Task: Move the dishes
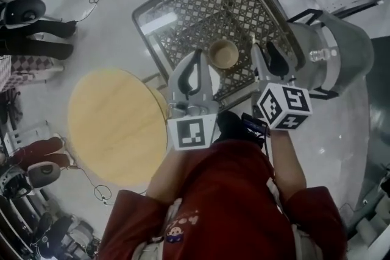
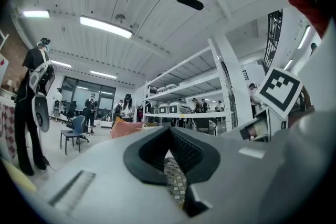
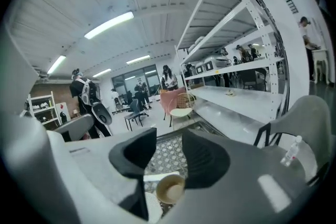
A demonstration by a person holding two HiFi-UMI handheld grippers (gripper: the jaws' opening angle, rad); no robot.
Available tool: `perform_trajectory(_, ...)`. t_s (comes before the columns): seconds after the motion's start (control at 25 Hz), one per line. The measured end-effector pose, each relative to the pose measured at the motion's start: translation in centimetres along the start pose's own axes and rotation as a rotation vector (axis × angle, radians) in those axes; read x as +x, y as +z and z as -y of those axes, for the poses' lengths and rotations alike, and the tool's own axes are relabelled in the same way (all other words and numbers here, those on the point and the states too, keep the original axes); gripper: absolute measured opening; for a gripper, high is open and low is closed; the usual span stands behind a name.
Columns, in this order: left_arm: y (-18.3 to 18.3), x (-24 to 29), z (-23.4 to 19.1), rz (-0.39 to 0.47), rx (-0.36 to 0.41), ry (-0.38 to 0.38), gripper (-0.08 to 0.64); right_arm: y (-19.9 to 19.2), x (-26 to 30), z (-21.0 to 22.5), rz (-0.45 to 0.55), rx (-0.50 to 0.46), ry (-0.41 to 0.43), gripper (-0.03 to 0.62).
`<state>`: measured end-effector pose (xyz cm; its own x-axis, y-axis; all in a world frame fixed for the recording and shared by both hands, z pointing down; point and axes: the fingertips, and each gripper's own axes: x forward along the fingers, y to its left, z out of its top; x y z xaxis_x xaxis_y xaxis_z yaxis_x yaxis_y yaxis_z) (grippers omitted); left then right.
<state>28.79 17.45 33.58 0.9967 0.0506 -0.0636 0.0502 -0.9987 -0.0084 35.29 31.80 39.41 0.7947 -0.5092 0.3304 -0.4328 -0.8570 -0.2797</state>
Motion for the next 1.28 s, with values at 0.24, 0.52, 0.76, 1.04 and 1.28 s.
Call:
perform_trajectory(0.24, 2.9, -2.3, -3.0, 0.034, 0.021, 0.075, 0.008, 4.9, -2.2, -5.4, 0.174, -0.113, 0.092, 0.146)
perform_trajectory(0.52, 5.2, -6.0, -7.2, 0.059, 0.037, 0.153, 0.008, 5.4, -3.0, -11.6, 0.252, -0.285, 0.165, 0.146)
perform_trajectory(0.76, 6.2, -9.6, -10.7, 0.078, 0.05, 0.257, 0.008, 4.9, -2.5, -16.1, 0.257, -0.31, 0.261, 0.146)
perform_trajectory(1.04, 7.3, -15.6, -16.1, 0.087, 0.072, 0.435, 0.008, 3.5, -2.2, -24.3, 0.24, -0.357, 0.428, 0.146)
perform_trajectory(1.28, 8.1, -22.2, -21.1, 0.07, 0.101, 0.62, 0.008, 1.3, -2.3, -33.0, 0.216, -0.397, 0.624, 0.146)
